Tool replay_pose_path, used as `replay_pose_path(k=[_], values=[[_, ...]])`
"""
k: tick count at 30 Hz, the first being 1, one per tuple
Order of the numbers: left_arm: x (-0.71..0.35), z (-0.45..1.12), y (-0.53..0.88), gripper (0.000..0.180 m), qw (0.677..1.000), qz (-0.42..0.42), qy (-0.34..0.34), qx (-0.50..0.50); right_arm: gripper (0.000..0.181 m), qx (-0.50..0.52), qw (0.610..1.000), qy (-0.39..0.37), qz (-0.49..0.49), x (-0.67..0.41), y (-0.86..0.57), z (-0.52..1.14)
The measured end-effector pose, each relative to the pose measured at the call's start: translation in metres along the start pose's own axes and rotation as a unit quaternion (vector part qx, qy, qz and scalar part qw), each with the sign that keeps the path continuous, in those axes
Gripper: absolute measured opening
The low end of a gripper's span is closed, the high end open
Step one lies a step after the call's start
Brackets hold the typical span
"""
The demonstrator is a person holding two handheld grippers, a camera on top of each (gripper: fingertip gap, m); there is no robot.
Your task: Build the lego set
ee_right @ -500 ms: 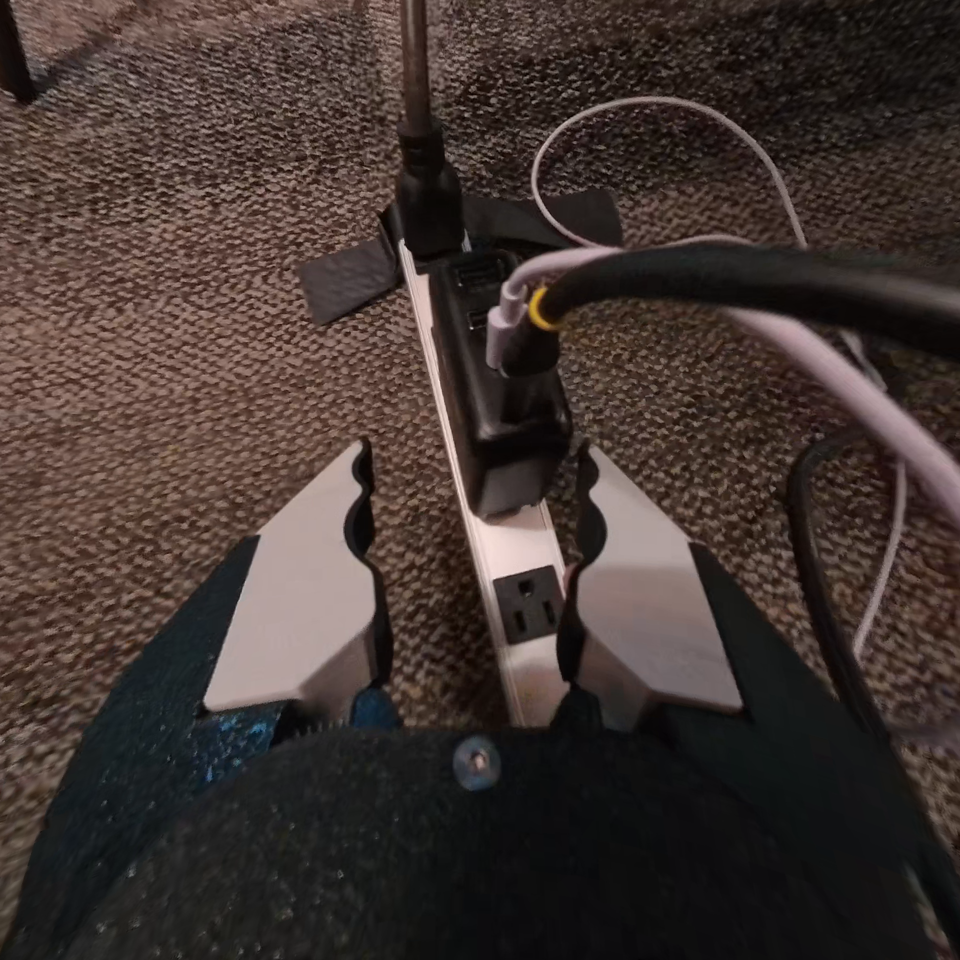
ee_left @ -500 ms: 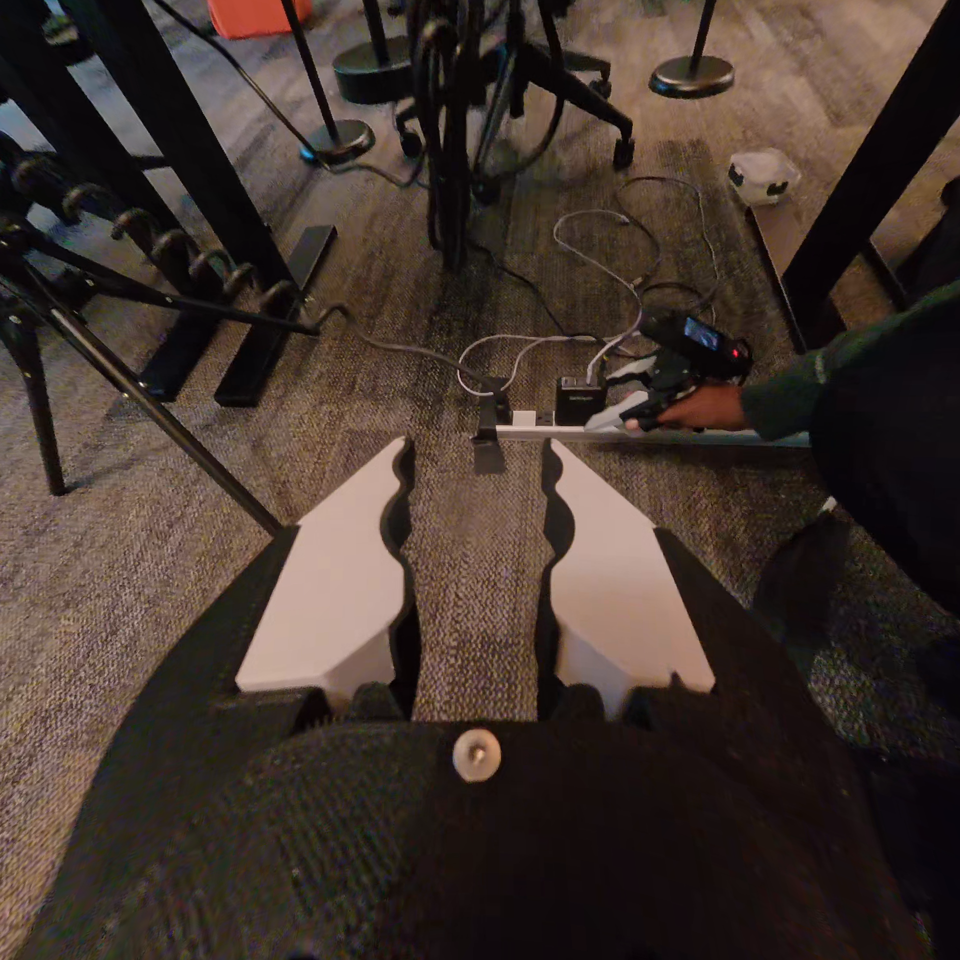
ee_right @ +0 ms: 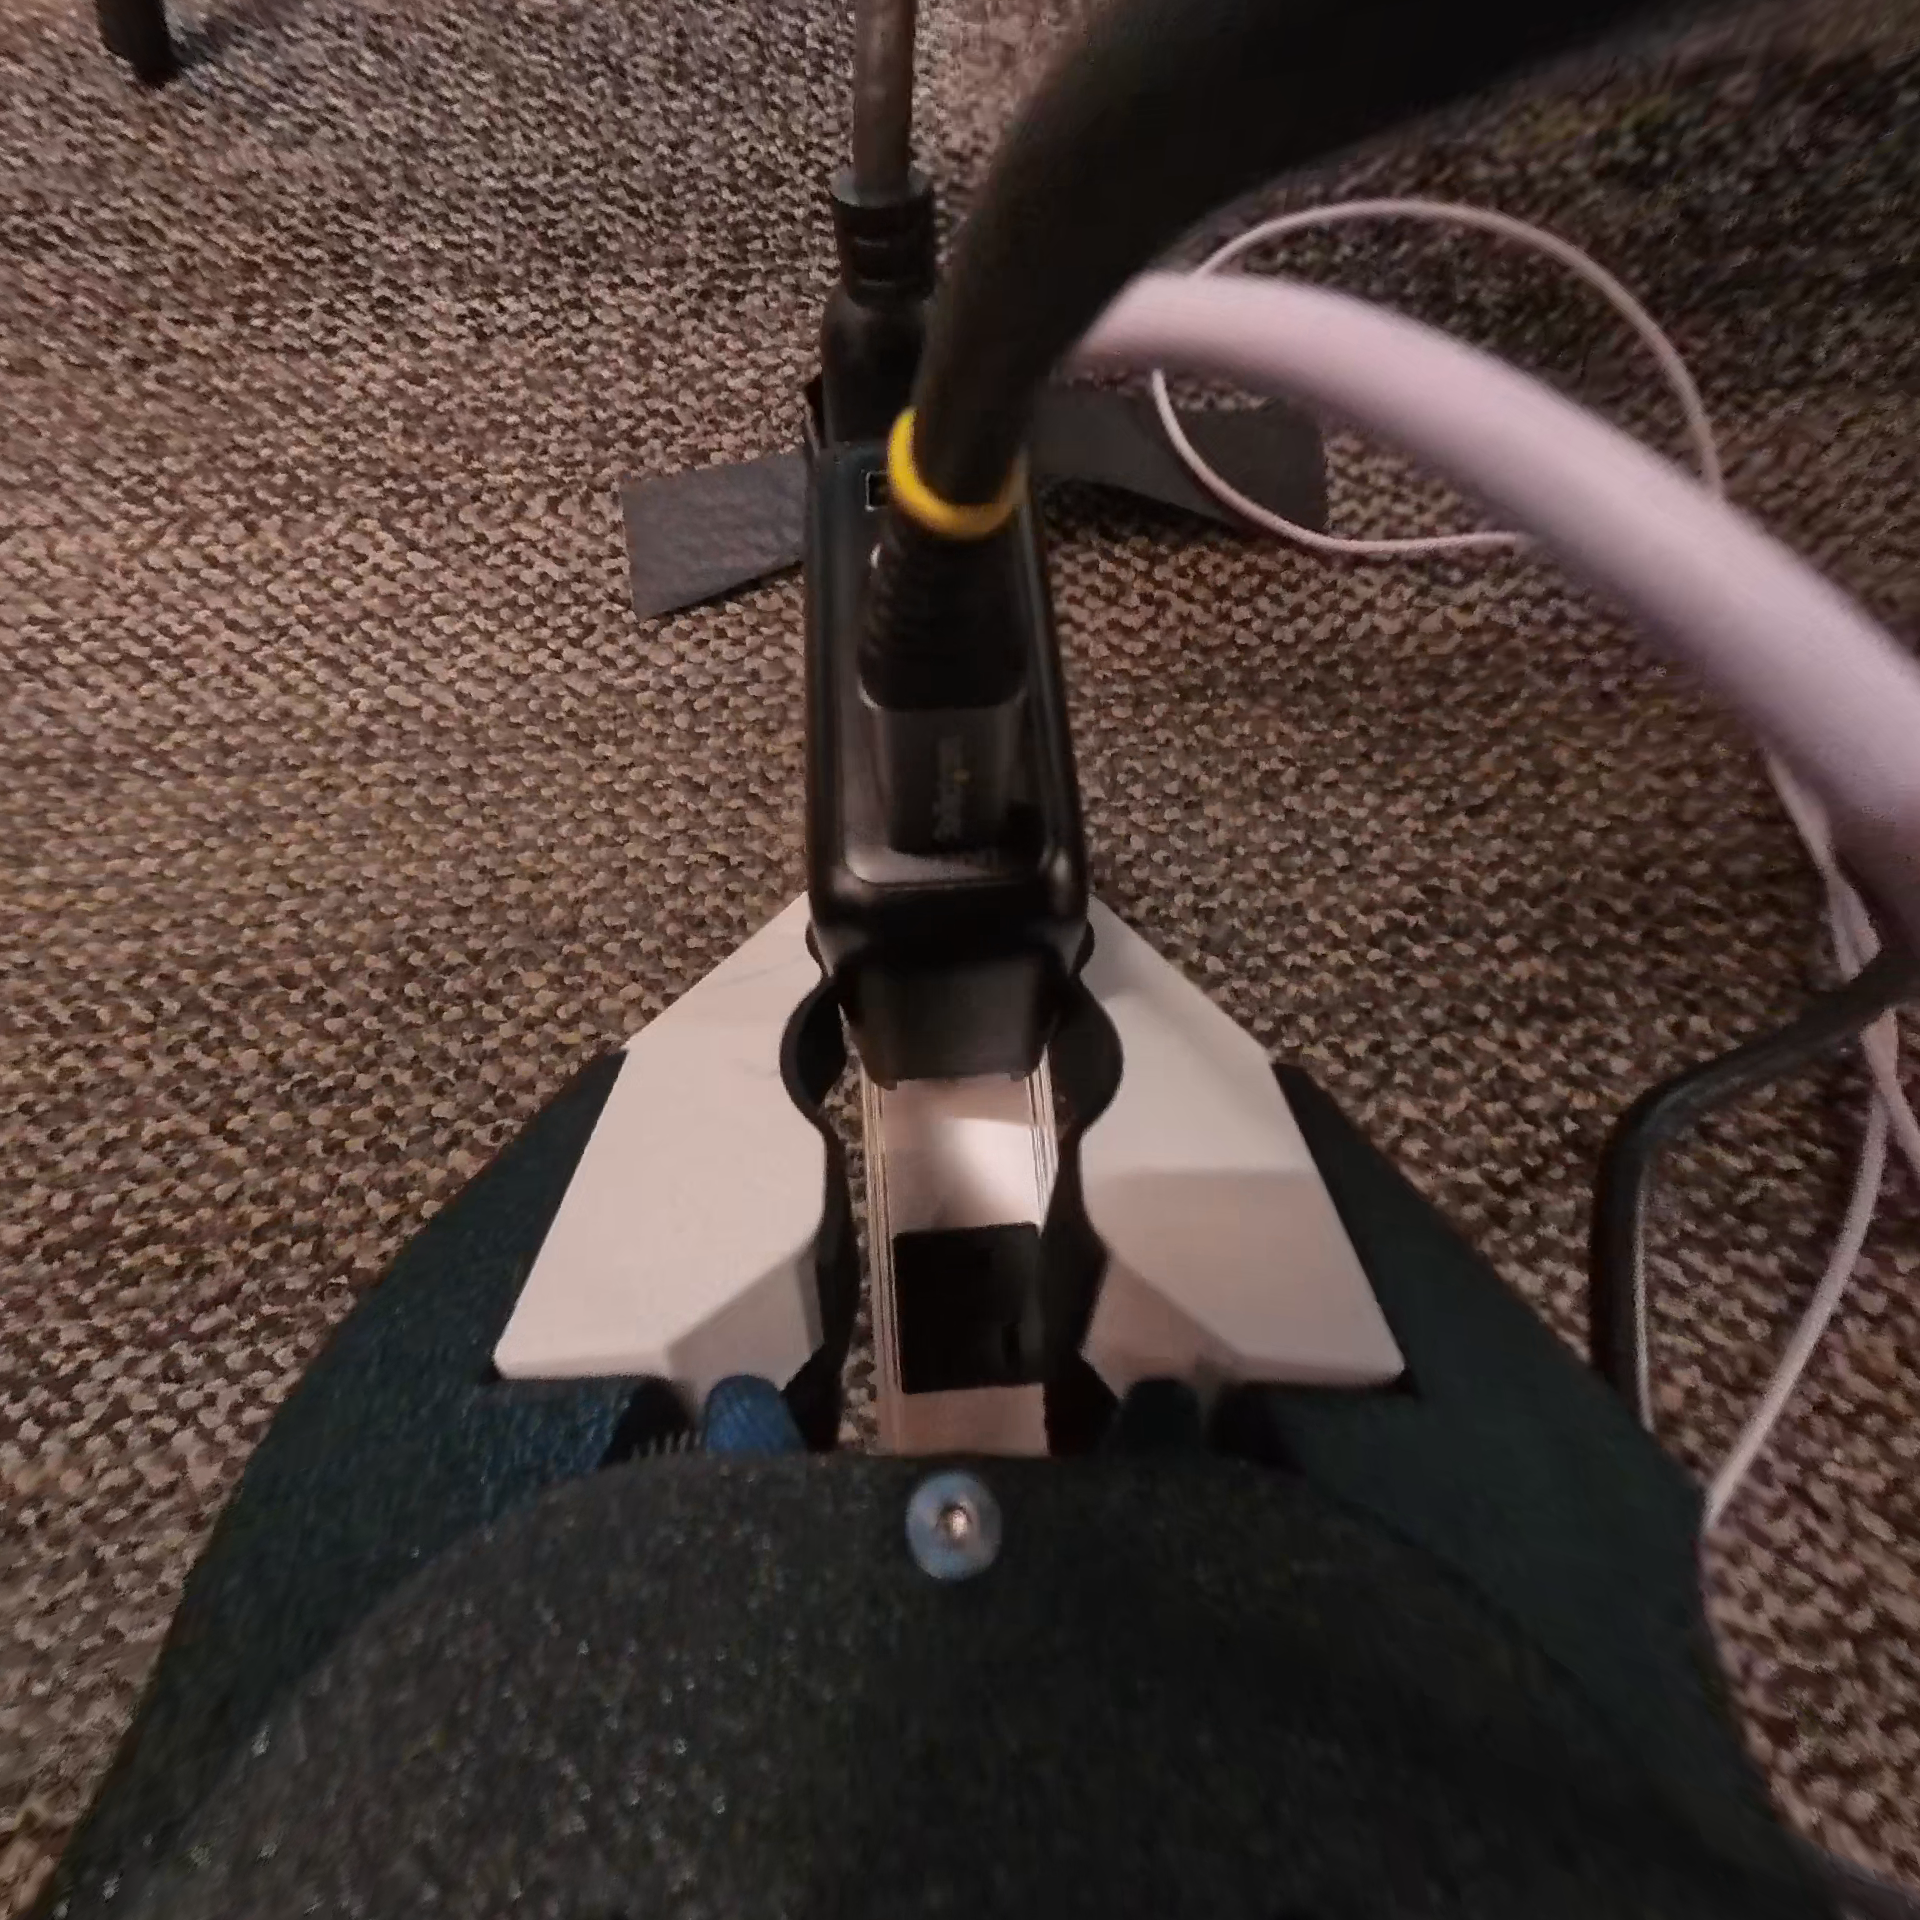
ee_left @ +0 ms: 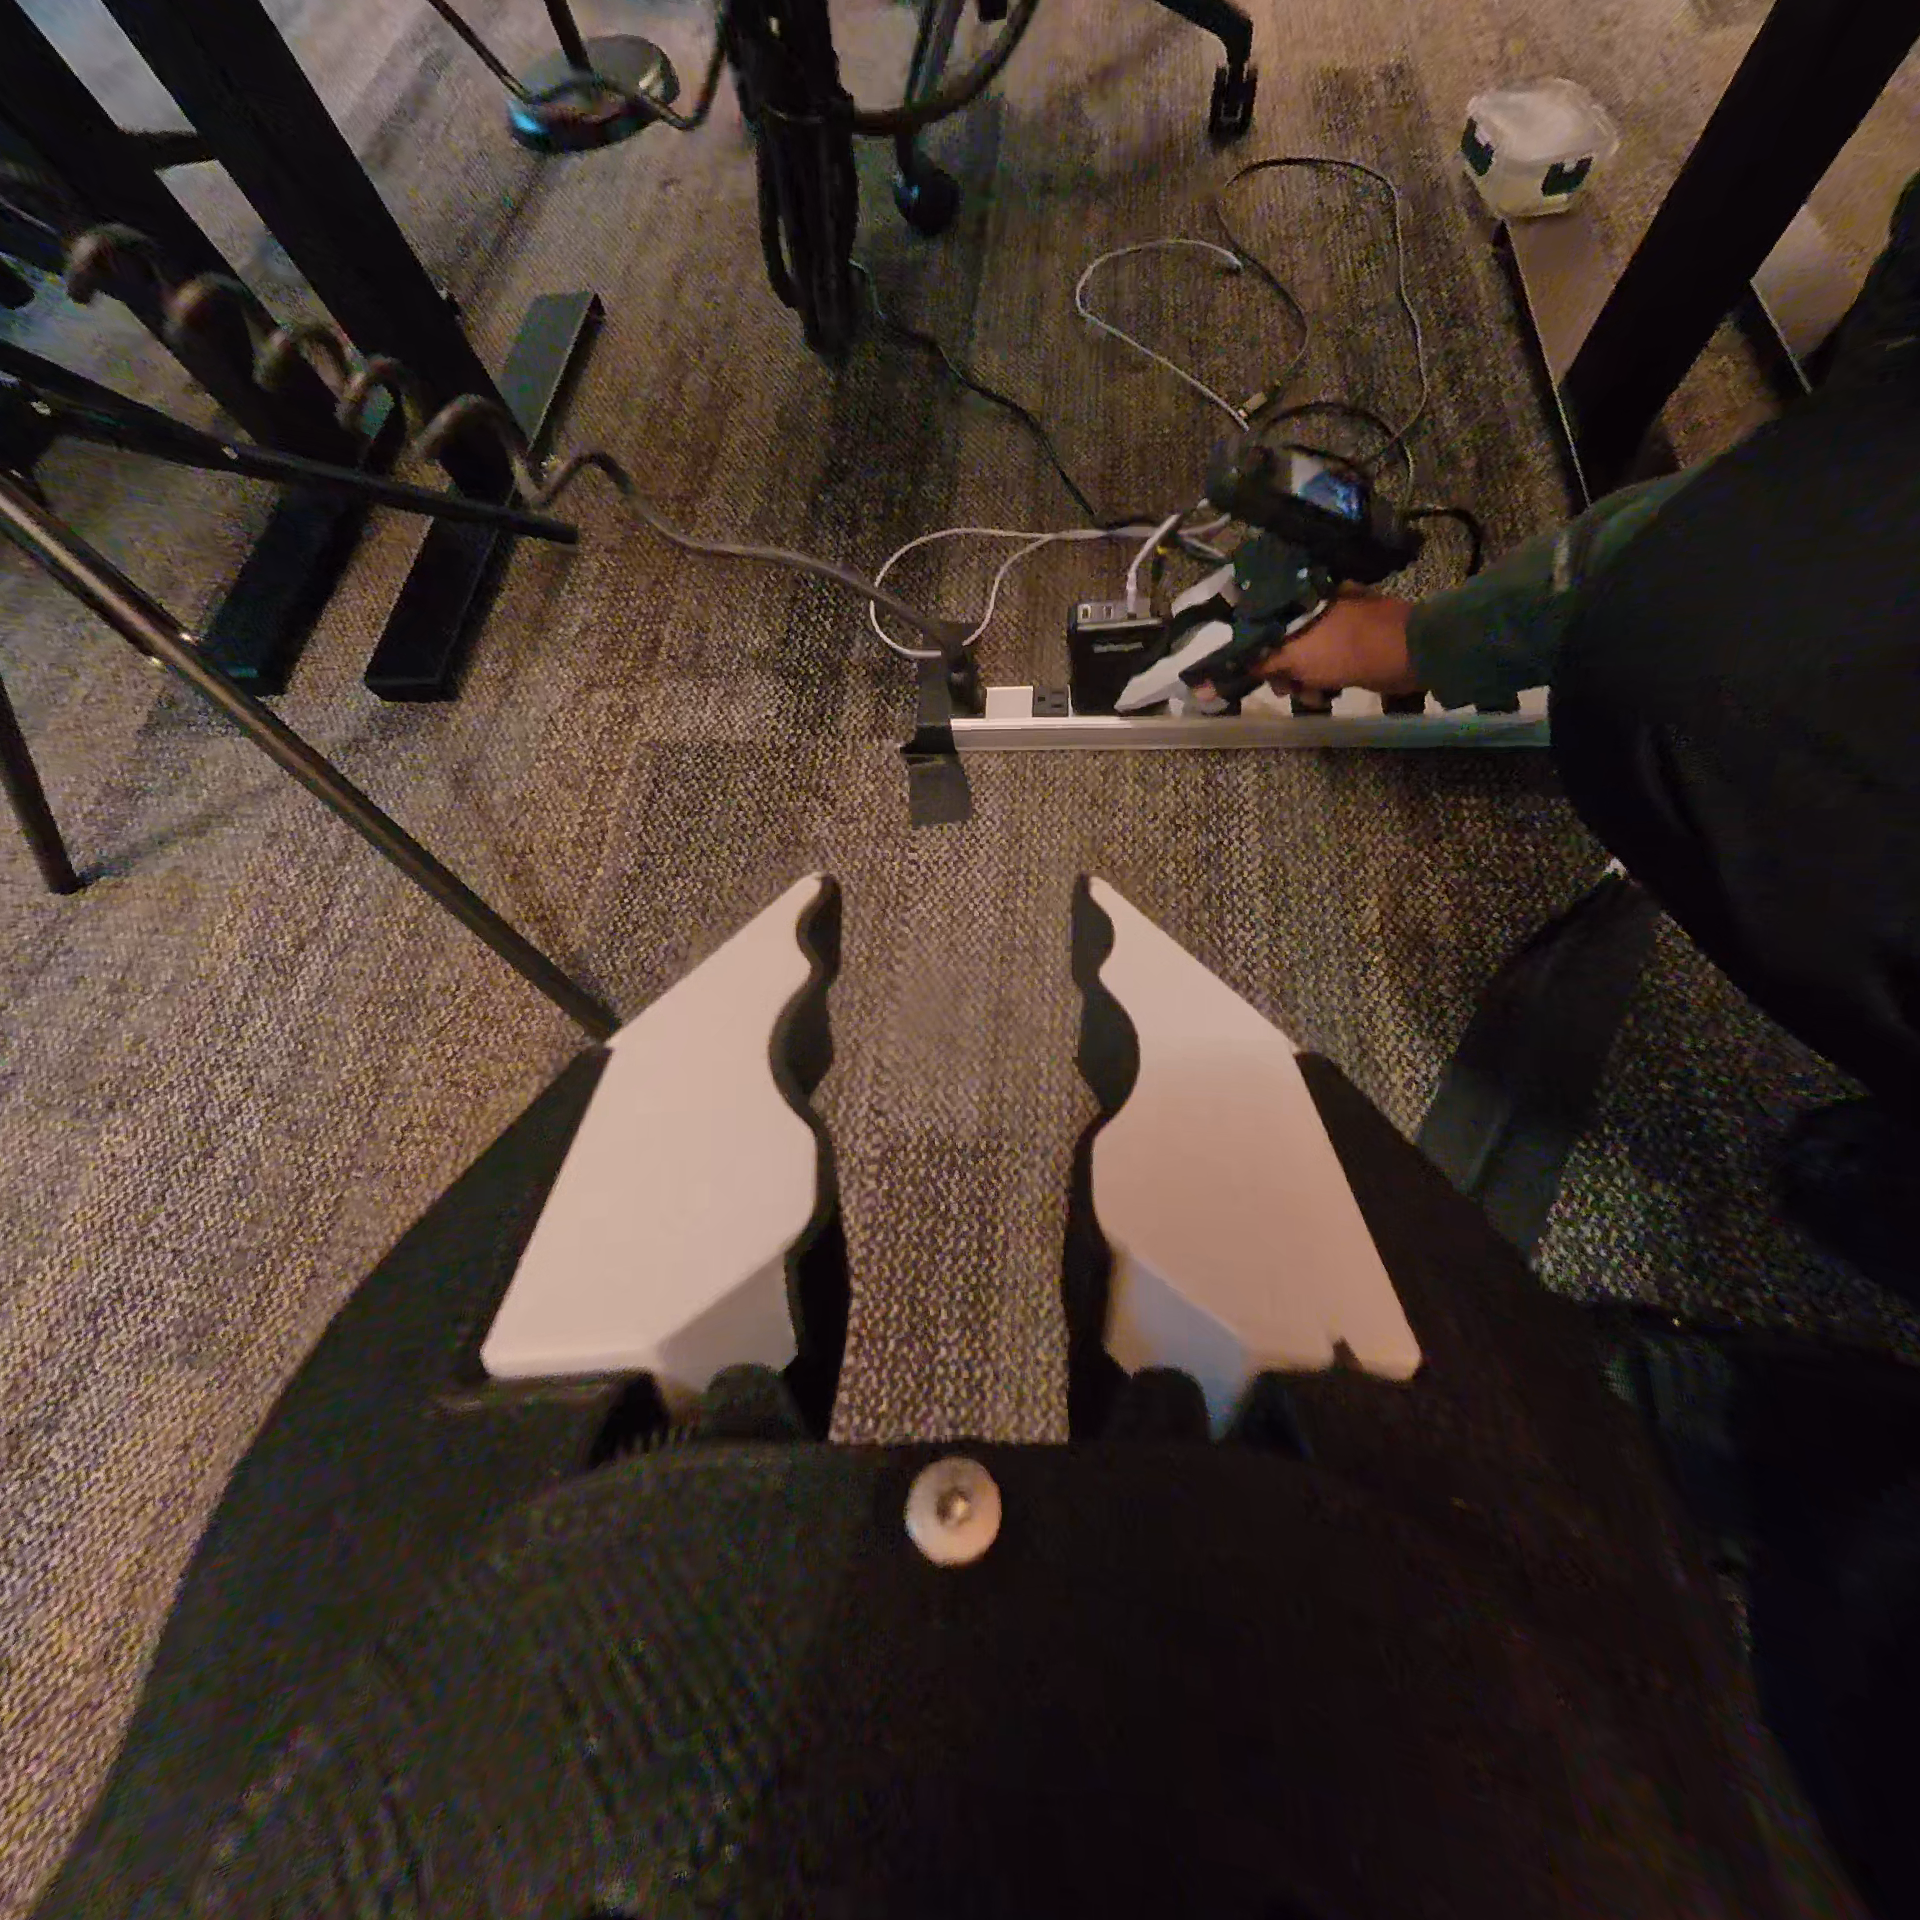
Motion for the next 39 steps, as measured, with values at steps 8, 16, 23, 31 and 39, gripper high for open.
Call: replay_pose_path(k=[8,16,23,31,39], values=[[-0.006,0.000,0.000,0.042,1.000,0.007,-0.008,0.002,0.036,-0.051,0.990,-0.112,-0.063,-0.085,0.026,-0.039],[-0.039,0.006,0.004,0.045,0.998,-0.022,-0.053,0.008,0.035,-0.160,0.970,-0.159,-0.095,-0.154,0.118,-0.068],[-0.097,-0.047,0.011,0.048,0.989,-0.118,-0.089,-0.021,0.035,-0.324,0.926,-0.175,-0.088,-0.246,0.247,-0.134],[-0.194,-0.224,0.001,0.061,0.932,-0.307,-0.125,-0.148,0.036,-0.535,0.825,-0.180,0.009,-0.384,0.408,-0.305],[-0.382,-0.459,-0.037,0.069,0.882,-0.398,-0.211,-0.140,0.036,-0.681,0.712,-0.169,-0.045,-0.542,0.556,-0.564]])
Point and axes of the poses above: each gripper's, where its closed fingertips meet, z out along the fingers, x out of its underside, y = z × x across the jaws, the point moved 7 cm from there along -z, back along the fingers, and after that the axes turned 12 degrees about -x, right-handed, at the moved point
